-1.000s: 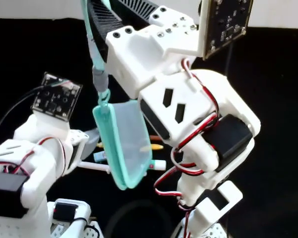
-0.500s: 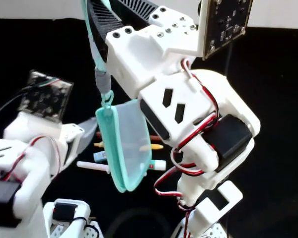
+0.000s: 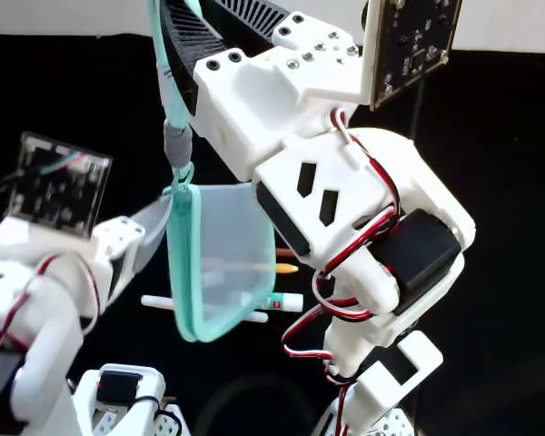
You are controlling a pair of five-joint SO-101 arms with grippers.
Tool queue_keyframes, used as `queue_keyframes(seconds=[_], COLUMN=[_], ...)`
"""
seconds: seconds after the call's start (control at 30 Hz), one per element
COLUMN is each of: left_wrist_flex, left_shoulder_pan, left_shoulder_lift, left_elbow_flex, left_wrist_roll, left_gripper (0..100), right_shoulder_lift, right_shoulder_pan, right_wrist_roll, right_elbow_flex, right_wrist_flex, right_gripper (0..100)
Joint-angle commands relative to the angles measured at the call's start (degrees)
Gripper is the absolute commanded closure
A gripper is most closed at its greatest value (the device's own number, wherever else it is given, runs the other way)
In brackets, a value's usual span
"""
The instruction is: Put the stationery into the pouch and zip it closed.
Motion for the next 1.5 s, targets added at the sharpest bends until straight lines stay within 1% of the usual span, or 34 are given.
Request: queue_keyframes(seconds=[0.0,0.07,0.23,0.4,0.53,0.67,0.8,0.87,1.03,1.1,1.2,1.37,1.4,1.47], left_wrist_flex=[-3.34,-3.78,-3.69,-3.6,-1.14,0.26,2.29,2.55,2.64,3.87,5.98,6.15,6.15,6.68], left_shoulder_pan=[-0.48,-0.48,-0.48,-0.4,-0.4,-0.13,4.44,6.02,6.46,6.55,6.55,7.16,8.04,10.24], left_shoulder_lift=[3.03,4.26,6.64,7.16,7.16,7.16,7.16,7.34,7.52,7.52,7.52,7.43,7.43,7.52], left_elbow_flex=[-1.63,-2.15,-4.97,-3.38,-3.21,-3.12,-3.12,-3.12,-3.12,-3.12,-3.12,-3.03,-3.03,-3.03], left_wrist_roll=[-1.85,-2.9,-2.99,-3.08,-3.25,-5.1,-5.63,-7.82,-8.79,-9.41,-13.1,-13.71,-13.71,-14.51], left_gripper=[73,73,73,73,73,73,73,73,73,73,73,73,73,78], right_shoulder_lift=[-0.22,-0.31,-0.31,-0.4,-0.4,-0.4,-0.13,-0.13,-0.13,-0.13,-0.13,-0.04,-0.04,-0.04], right_shoulder_pan=[-0.75,-0.75,-0.75,-0.48,-0.48,-0.48,-0.4,-0.4,-0.4,-0.4,-0.4,-0.4,-0.4,-0.31], right_wrist_roll=[-0.18,-0.18,-0.18,-0.18,-0.18,-0.18,-0.18,-0.18,-0.09,-0.09,-0.09,-0.09,-0.09,-0.09], right_elbow_flex=[-0.92,-0.92,-0.92,-1.01,-1.01,-1.01,-4.53,-6.81,-9.71,-9.71,-9.89,-9.89,-9.89,-9.89], right_wrist_flex=[0.22,0.22,0.22,0.22,0.22,0.22,0.22,0.75,4.35,4.35,4.35,4.35,4.35,4.35], right_gripper=[99.2,99.2,99.2,99.2,99.2,99.2,99.2,99.2,99.2,99.2,99.2,99.2,99.2,99.2])
